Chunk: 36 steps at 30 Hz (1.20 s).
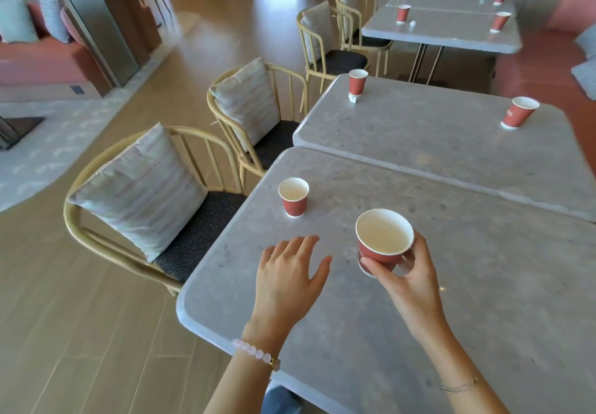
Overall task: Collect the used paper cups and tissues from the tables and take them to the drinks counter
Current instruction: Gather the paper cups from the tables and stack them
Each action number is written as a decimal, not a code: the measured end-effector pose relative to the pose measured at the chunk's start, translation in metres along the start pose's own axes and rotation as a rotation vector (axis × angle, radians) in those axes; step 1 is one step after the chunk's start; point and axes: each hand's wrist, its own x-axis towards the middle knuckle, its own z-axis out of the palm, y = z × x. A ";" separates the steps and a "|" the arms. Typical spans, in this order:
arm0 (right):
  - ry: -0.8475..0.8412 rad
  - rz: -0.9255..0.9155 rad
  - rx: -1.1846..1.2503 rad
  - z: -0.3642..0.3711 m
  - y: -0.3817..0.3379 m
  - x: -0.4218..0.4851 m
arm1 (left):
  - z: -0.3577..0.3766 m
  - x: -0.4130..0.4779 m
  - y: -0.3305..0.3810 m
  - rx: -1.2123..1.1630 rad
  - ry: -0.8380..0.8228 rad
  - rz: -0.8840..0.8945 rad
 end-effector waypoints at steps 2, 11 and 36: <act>0.017 0.014 -0.011 0.021 0.001 0.002 | -0.001 0.009 -0.020 -0.022 -0.028 0.013; 0.133 0.067 -0.069 0.103 0.003 0.017 | 0.013 0.046 -0.112 -0.192 -0.120 0.024; 0.353 0.198 -0.139 0.121 0.030 0.065 | 0.130 0.159 -0.151 -0.808 -0.264 -0.274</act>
